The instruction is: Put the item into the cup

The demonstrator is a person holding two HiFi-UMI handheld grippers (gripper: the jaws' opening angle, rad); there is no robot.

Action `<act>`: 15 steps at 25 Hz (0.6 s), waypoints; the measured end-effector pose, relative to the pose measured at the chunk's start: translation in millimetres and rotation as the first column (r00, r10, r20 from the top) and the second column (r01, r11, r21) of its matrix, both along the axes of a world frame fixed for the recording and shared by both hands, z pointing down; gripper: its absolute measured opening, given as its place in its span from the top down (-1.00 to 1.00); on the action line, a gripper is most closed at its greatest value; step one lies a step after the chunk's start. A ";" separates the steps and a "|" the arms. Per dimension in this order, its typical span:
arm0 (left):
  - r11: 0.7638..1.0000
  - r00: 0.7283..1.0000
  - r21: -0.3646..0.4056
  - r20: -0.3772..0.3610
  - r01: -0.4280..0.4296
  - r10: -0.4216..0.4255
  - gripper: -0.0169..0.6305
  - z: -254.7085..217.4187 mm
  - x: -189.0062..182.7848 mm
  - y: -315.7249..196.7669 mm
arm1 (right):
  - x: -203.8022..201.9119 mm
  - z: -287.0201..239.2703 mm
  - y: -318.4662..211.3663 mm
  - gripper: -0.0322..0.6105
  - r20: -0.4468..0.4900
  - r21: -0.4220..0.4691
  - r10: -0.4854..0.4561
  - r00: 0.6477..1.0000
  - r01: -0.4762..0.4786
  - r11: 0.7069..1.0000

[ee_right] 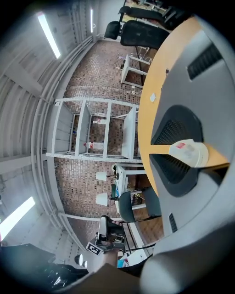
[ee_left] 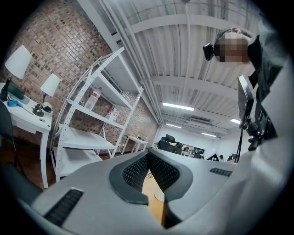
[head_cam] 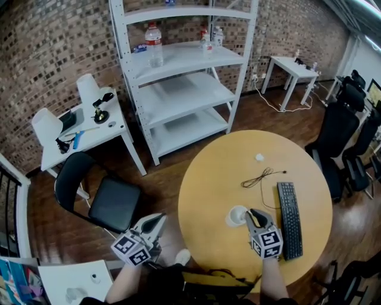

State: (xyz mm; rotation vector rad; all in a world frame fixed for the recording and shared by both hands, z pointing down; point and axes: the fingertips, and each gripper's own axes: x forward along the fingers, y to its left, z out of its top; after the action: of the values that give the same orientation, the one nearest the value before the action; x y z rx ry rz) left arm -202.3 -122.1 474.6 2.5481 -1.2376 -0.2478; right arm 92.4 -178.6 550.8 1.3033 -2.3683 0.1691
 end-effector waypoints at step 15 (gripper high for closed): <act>0.997 0.998 0.027 0.009 -0.068 0.068 0.94 -4.7 22.1 -11.1 | 33.9 -64.6 25.6 0.70 0.148 0.216 0.064 0.987 -0.095 0.972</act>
State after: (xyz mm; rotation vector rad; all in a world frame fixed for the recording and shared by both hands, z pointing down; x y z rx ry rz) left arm -180.2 -133.2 469.9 2.6116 -1.1557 -0.2420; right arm 126.3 -153.0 486.1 1.5373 -2.5126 0.0189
